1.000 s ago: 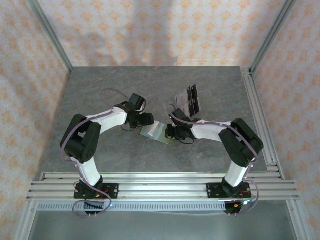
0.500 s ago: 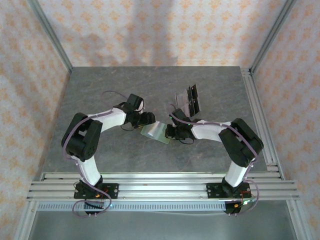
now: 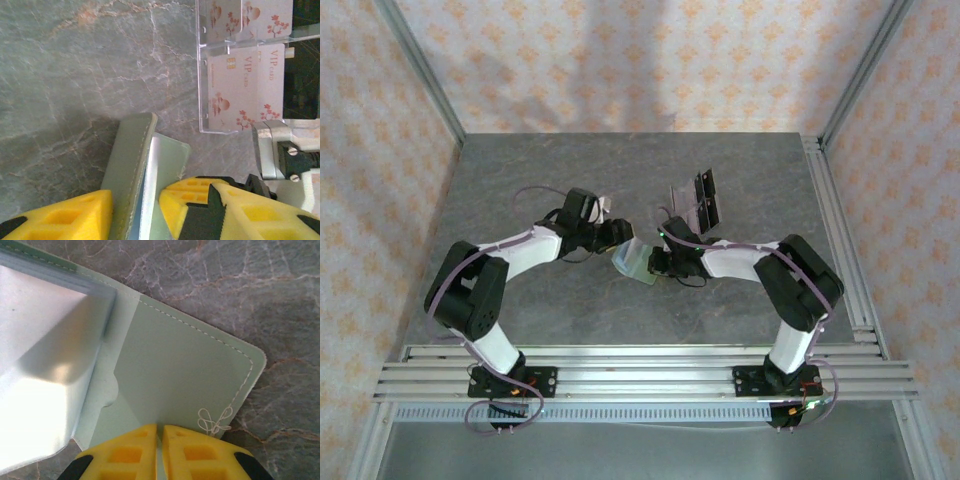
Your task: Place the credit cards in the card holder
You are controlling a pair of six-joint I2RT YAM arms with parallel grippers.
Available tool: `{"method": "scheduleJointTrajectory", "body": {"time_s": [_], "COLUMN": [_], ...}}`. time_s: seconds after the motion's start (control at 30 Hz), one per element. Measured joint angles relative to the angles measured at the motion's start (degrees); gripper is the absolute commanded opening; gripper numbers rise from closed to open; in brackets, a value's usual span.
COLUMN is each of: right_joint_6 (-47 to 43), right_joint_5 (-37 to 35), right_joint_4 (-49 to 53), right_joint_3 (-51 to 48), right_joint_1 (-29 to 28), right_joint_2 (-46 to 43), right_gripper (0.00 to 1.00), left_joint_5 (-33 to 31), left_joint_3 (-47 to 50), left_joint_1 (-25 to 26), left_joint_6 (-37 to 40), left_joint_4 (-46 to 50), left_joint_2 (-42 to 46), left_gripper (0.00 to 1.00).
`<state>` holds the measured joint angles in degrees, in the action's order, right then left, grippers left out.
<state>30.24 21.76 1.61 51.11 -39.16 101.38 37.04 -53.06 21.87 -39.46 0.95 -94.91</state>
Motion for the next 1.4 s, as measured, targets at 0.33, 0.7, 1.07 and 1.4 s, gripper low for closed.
{"method": "scheduleJointTrajectory", "body": {"time_s": [0.33,0.7,1.07,1.4], "right_joint_6": [-0.4,-1.6,-2.6,-3.5], "right_joint_5": [1.0,1.0,-4.9,-8.9], "right_joint_4": [-0.1,0.9,12.1,20.1], "right_joint_3": [0.2,0.7,-1.3,-1.4], "right_joint_1": [0.2,0.2,1.4,1.5], "right_joint_2": [-0.2,-0.4,-8.3,-15.1], "right_gripper": [0.22,0.26,0.41,0.48], "left_joint_5": [1.5,-9.5,-17.2,-18.0], "left_joint_3": [1.6,0.5,-1.3,-1.2], "left_joint_1": [4.4,4.5,4.5,4.5], "left_joint_6": [-2.7,1.8,6.8,7.0], "left_joint_4": [-2.5,7.5,14.8,14.7], "left_joint_2": [0.9,3.0,2.5,-0.1], "left_gripper": [0.52,0.51,0.36,0.38]}}
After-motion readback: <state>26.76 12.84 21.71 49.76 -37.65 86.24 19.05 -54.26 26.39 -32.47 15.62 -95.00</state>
